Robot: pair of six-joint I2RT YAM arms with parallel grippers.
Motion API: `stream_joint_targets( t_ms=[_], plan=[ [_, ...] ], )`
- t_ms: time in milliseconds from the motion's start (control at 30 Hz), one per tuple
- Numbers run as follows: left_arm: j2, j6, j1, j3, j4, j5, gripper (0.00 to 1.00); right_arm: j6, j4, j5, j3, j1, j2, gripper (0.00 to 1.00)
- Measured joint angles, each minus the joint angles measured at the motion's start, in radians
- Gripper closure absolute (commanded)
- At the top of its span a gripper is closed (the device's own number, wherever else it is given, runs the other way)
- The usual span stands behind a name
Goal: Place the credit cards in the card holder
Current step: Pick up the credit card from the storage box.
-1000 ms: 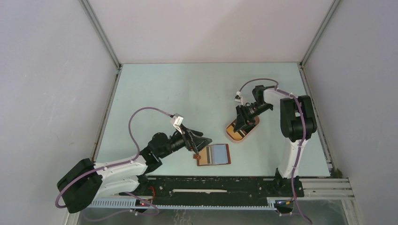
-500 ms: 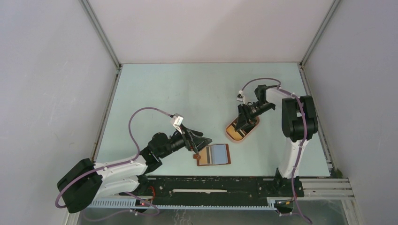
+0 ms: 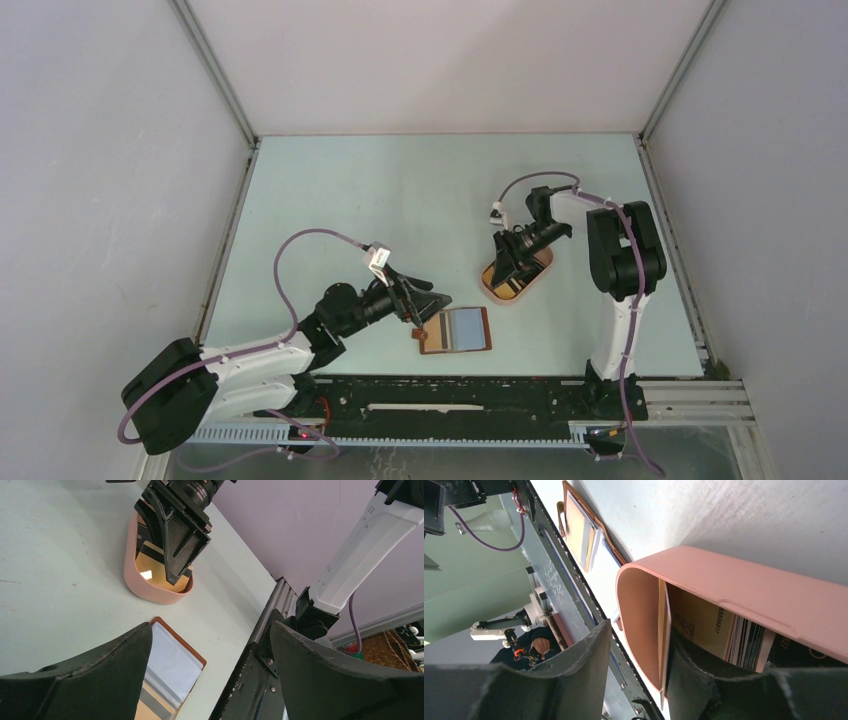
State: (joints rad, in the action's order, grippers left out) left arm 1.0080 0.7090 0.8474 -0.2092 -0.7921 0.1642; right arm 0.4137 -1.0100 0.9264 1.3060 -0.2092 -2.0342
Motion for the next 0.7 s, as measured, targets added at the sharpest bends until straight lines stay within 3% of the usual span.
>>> stream_joint_targets(
  t_ms=[700],
  plan=[
    [0.0,0.0,0.0,0.008,-0.006,0.0,0.08,0.001,-0.005,0.028,0.006,0.067,0.003,0.59]
  ],
)
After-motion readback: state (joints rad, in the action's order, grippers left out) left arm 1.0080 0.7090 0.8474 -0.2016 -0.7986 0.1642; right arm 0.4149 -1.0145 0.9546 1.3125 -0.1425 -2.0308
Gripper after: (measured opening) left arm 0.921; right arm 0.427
